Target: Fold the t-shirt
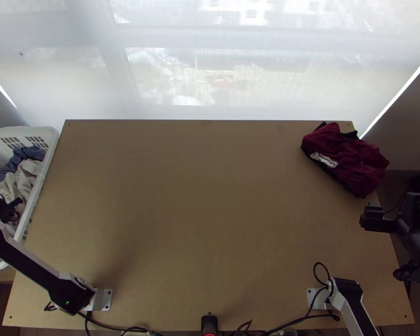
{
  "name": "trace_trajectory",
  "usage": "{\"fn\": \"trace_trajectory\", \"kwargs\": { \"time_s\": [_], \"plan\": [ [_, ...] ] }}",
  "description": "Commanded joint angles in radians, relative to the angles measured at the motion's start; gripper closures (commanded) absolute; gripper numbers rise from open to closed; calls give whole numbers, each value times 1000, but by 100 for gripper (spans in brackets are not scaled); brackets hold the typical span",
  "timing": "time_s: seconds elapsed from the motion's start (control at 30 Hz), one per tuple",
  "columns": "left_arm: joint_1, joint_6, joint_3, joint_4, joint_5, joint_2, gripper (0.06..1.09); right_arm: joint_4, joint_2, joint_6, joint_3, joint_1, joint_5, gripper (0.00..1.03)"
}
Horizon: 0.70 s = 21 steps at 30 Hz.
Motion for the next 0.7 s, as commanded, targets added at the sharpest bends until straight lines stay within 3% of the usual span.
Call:
{"fn": "trace_trajectory", "kwargs": {
  "time_s": [0.0,0.23,0.4,0.67],
  "plan": [
    [-11,-45,5,-84,26,-178,105,0,2,0,-19,2,1,5],
    [-53,-90,46,-225,141,-508,105,12,0,0,-29,28,1,5],
    [-126,-140,151,-339,161,-723,105,19,-4,-1,-25,48,1,5],
    [-289,-249,304,-299,161,-971,105,19,-41,-4,-39,60,1,5]
  ]
}}
